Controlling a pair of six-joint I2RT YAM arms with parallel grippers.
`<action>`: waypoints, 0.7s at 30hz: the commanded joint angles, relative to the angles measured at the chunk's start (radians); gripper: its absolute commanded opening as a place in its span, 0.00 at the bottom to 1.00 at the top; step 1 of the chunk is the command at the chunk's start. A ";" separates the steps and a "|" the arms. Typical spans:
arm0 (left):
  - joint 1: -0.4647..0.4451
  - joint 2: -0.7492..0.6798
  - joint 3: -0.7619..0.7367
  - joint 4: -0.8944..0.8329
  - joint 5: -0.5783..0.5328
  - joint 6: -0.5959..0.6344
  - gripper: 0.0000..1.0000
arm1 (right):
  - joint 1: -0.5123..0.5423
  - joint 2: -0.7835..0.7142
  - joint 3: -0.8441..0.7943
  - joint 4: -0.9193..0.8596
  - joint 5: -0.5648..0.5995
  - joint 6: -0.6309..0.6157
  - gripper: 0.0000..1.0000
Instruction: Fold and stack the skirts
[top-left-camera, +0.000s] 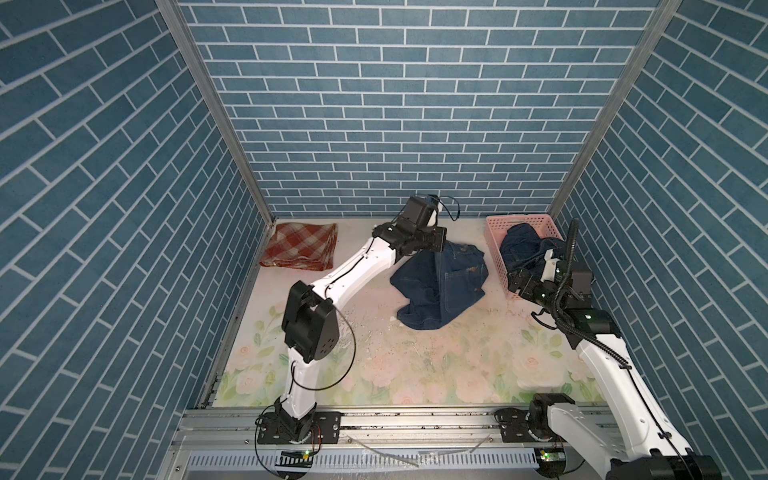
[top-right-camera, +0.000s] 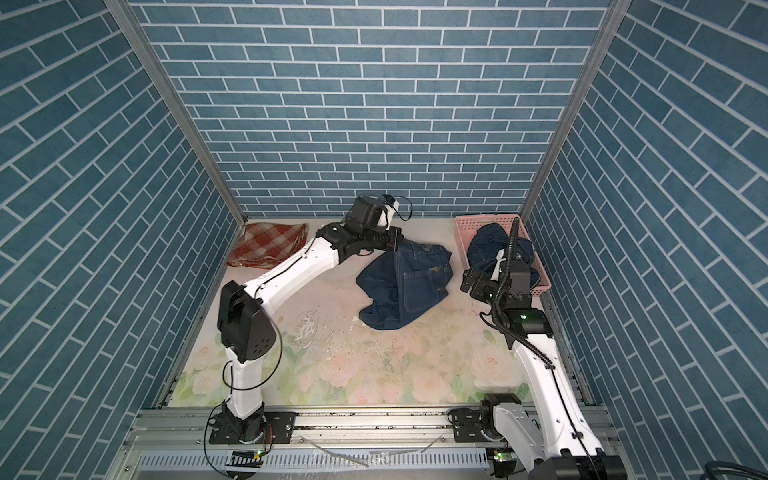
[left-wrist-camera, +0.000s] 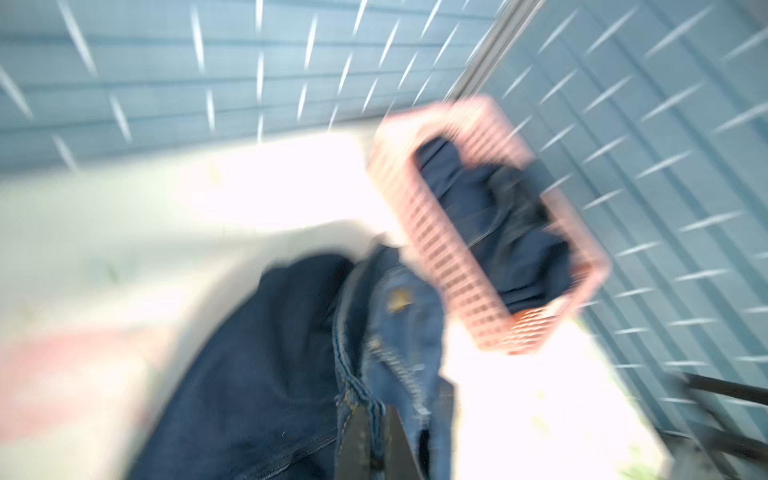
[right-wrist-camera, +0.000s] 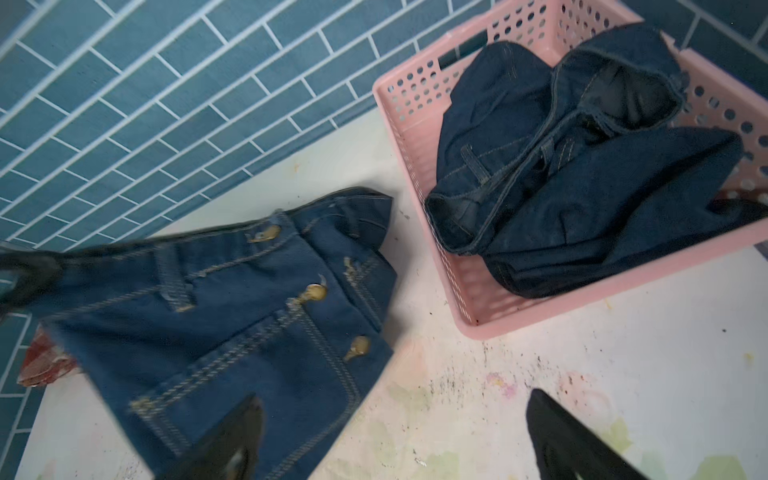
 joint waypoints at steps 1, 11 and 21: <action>0.021 -0.049 0.145 -0.158 0.091 0.147 0.00 | -0.004 -0.030 -0.016 0.089 0.005 -0.028 0.98; 0.020 -0.040 0.495 -0.511 0.214 0.316 0.00 | -0.004 -0.012 -0.018 0.144 -0.088 -0.040 0.98; 0.090 -0.539 -0.922 0.225 0.270 0.132 0.00 | 0.068 0.141 0.006 0.181 -0.105 -0.049 0.98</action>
